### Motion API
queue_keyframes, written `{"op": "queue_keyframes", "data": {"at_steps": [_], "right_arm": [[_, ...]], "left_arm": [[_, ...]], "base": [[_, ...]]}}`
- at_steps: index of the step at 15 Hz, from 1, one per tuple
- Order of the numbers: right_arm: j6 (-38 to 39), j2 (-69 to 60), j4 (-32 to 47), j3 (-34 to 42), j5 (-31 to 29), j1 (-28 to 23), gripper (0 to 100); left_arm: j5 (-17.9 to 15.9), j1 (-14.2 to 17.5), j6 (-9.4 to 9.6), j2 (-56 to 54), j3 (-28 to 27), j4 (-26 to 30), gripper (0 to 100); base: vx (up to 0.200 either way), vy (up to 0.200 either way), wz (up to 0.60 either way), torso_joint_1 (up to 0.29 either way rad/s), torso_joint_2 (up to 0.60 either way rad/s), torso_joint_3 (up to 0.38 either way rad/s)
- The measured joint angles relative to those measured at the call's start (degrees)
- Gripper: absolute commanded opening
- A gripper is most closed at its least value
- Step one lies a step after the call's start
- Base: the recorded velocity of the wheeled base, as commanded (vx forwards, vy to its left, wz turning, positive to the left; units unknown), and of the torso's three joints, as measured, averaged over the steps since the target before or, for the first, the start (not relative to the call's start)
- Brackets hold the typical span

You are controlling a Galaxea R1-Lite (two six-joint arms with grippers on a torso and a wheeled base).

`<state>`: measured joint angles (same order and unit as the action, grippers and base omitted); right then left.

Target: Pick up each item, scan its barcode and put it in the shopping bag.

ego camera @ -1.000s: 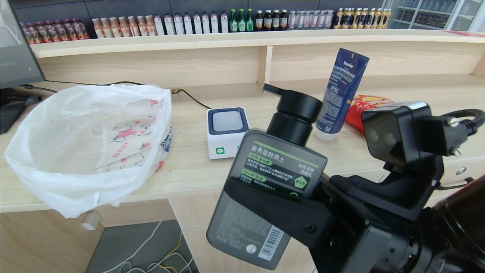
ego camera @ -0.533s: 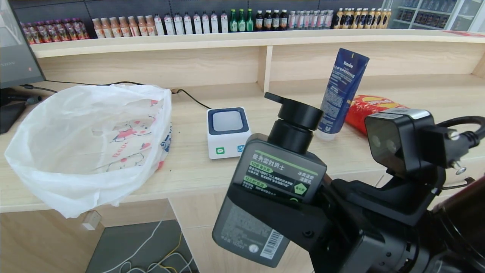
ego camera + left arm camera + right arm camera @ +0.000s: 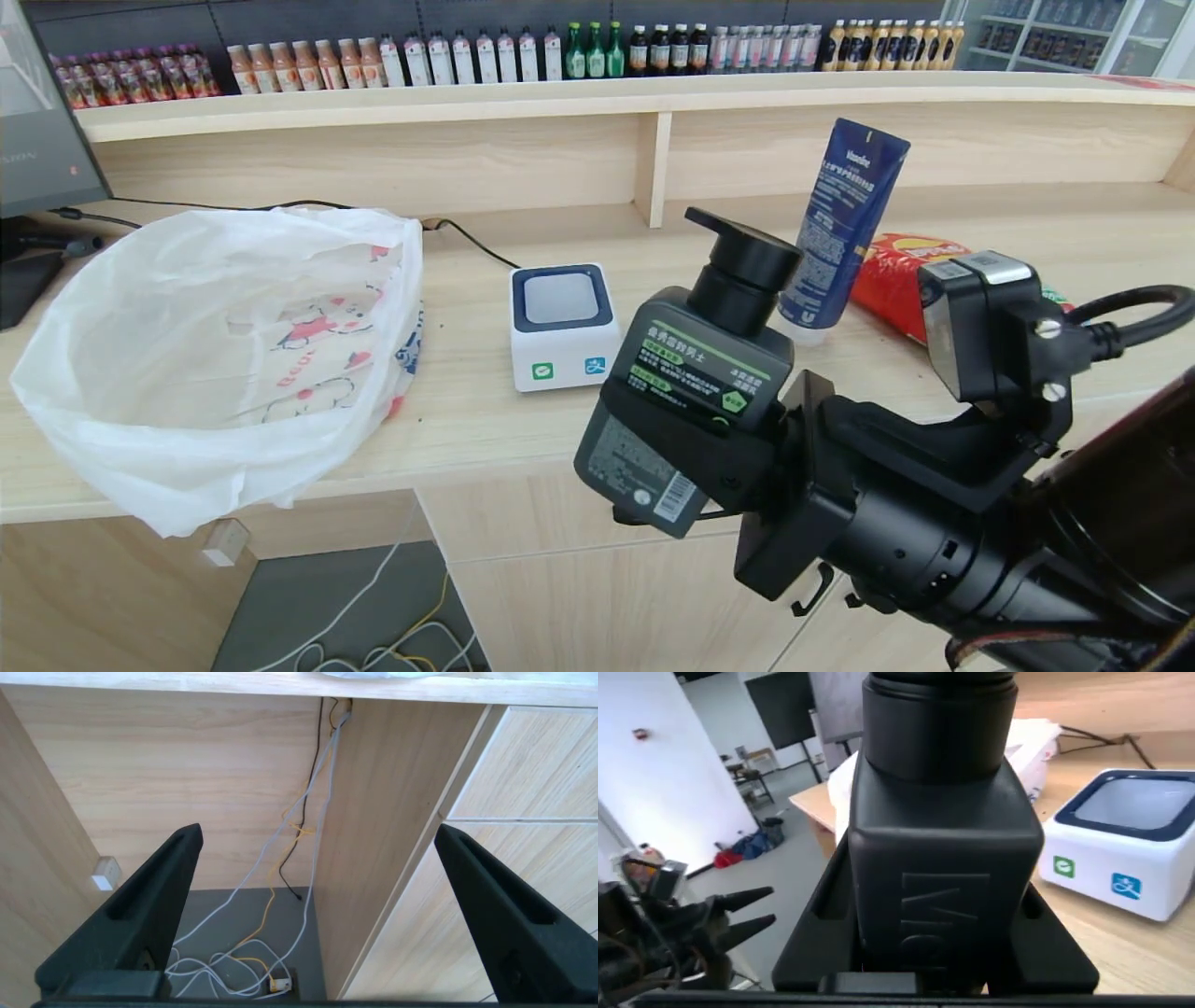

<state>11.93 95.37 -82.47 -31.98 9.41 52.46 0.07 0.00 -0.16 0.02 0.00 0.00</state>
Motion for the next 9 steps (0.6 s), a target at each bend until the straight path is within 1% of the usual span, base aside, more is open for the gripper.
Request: {"op": "queue_keyframes", "data": {"at_steps": [1, 4, 6, 9], "right_arm": [[-1.89, 0.24, 0.41, -0.21, -2.79, -0.11, 0], [-6.13, 0.68, 3.1, -0.74, -8.3, -0.11, 0], [-11.56, 0.91, 4.99, -3.22, -11.26, -0.11, 0], [-16.58, 1.71, 7.25, -8.09, -19.37, -0.11, 0]], "left_arm": [[0.0, 0.0, 0.0, 0.0, 0.0, 0.0, 100], [0.0, 0.0, 0.0, 0.0, 0.0, 0.0, 100], [0.0, 0.0, 0.0, 0.0, 0.0, 0.0, 100], [0.0, 0.0, 0.0, 0.0, 0.0, 0.0, 100]], "base": [[0.0, 0.0, 0.0, 0.0, 0.0, 0.0], [0.0, 0.0, 0.0, 0.0, 0.0, 0.0], [0.0, 0.0, 0.0, 0.0, 0.0, 0.0], [0.0, 0.0, 0.0, 0.0, 0.0, 0.0]]}}
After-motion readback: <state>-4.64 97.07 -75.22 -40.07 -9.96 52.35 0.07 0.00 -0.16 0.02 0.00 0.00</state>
